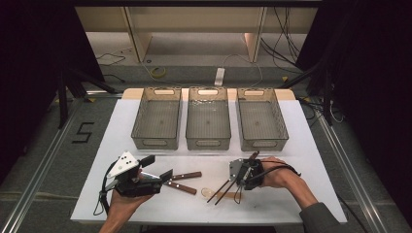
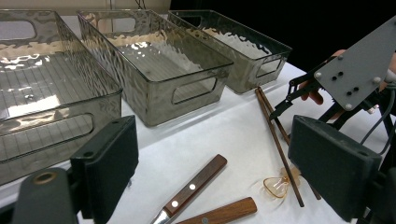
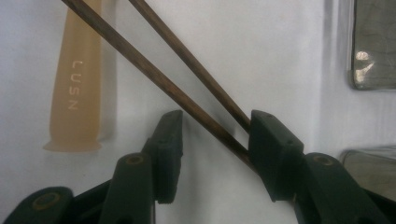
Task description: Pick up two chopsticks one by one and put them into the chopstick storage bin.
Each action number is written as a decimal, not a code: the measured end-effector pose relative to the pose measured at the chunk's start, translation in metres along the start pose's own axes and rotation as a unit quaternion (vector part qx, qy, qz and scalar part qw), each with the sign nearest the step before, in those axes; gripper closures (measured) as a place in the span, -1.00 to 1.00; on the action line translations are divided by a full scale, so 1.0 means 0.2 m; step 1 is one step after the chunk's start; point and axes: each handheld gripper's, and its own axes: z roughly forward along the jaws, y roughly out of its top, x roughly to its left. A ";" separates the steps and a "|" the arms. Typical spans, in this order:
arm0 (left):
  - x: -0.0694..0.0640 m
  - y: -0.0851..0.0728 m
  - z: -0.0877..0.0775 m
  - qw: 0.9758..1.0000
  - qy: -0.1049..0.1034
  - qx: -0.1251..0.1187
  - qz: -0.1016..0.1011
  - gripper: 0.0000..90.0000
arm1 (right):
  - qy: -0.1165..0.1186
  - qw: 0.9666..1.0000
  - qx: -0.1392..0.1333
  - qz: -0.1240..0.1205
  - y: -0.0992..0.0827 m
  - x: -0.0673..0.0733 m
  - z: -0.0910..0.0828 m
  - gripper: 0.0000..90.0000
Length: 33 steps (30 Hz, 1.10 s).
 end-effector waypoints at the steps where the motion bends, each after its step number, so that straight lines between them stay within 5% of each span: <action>1: 0.00 0.00 0.00 1.000 0.000 0.002 0.002 -0.66 | -0.004 1.000 0.001 0.000 0.00 0.00 0.00 0.31; 16: 0.00 0.00 0.00 1.000 -0.001 0.003 0.002 -0.66 | -0.013 0.999 0.002 -0.042 -0.01 0.02 0.00 0.48; 27: 0.00 0.00 0.00 1.000 0.000 0.003 0.002 -0.66 | 0.004 0.998 0.016 -0.068 -0.01 0.03 -0.01 0.65; 33: 0.00 0.00 0.00 1.000 0.000 0.003 0.003 -0.66 | 0.018 0.994 0.020 -0.104 0.00 0.04 -0.02 0.74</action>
